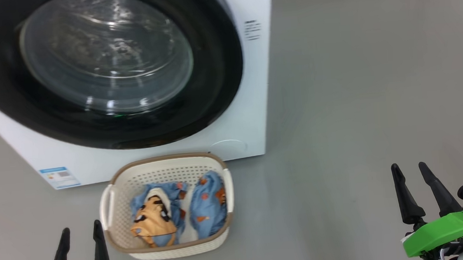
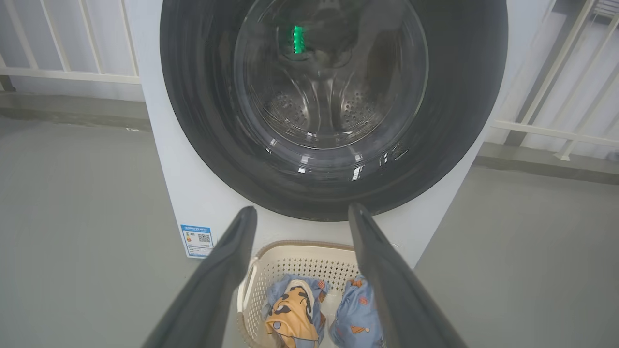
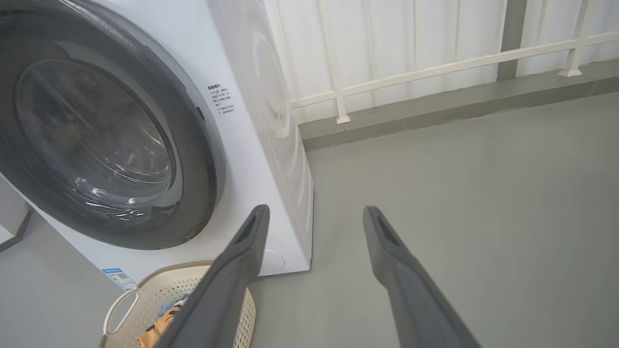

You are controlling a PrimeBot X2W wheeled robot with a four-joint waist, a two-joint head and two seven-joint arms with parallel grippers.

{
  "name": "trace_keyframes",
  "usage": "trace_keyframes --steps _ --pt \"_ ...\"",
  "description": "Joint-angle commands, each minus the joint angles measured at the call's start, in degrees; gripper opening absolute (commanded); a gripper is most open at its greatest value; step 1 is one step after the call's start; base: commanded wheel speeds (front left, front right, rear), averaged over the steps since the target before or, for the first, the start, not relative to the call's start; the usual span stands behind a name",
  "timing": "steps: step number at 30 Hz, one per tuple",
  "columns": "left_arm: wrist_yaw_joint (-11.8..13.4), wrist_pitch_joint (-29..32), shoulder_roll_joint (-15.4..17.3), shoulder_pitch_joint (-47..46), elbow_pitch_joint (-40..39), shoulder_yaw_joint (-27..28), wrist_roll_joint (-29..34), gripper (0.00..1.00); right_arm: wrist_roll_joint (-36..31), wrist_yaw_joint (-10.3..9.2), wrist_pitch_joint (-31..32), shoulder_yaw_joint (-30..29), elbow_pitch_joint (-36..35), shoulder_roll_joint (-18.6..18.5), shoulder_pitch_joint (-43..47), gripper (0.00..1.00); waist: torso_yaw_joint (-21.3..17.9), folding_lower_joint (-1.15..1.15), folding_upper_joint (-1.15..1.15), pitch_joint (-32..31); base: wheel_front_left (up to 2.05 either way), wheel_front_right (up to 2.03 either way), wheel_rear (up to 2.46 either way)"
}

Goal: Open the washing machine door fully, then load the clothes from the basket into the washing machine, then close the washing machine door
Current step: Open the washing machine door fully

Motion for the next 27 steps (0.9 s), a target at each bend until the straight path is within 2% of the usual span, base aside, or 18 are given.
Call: trace_keyframes --steps 1,8,17,18,19,22,24,27 --pt "-0.12 -0.61 0.73 -2.18 -1.71 1.89 -0.31 1.00 -0.36 0.32 -0.71 0.97 -1.51 -0.80 -0.95 1.00 -0.02 0.00 0.00 0.07 1.01 0.73 -1.74" --pt "-0.12 -0.61 0.62 -2.08 -1.36 2.03 -0.33 1.00 -0.07 0.32 -0.71 1.07 -1.35 -0.97 -1.15 1.00 0.04 0.00 0.00 -0.11 0.56 0.55 -1.11" --pt "-0.12 -0.61 0.03 -1.59 -0.67 2.35 -0.70 1.00 0.91 0.32 -0.71 3.10 -0.73 -1.21 -2.65 1.00 0.41 0.00 0.00 -0.07 0.05 0.05 -0.11" --pt "-0.12 -0.61 -0.08 -1.52 -0.68 2.29 -0.73 1.00 1.26 0.32 -0.71 3.48 -0.64 -1.16 -3.09 0.87 0.49 0.00 0.00 0.01 0.00 0.00 0.00" --pt "-0.12 -0.61 -0.17 -1.47 -0.68 2.21 -0.75 1.00 1.63 0.32 -0.71 3.91 -0.56 -1.17 -3.60 0.46 0.57 0.00 0.00 0.11 0.00 0.00 0.00" --pt "-0.12 -0.61 -0.43 -1.49 -0.64 2.07 -0.92 1.00 3.54 0.32 -0.71 4.66 -0.45 -0.97 -5.59 0.00 0.82 0.00 0.00 0.50 0.00 0.00 0.00" --pt "-0.12 -0.61 -0.51 -1.51 -0.64 1.97 -1.00 1.00 4.40 0.32 -0.71 4.71 -0.48 -0.88 -6.35 0.00 0.93 0.00 0.00 0.61 0.00 0.00 0.00" --pt "-0.12 -0.61 -0.72 -1.66 -0.72 1.53 -1.48 1.00 9.54 0.32 -0.71 4.89 -1.03 -0.18 -8.95 0.00 1.31 0.00 0.00 1.09 0.00 0.00 0.00"
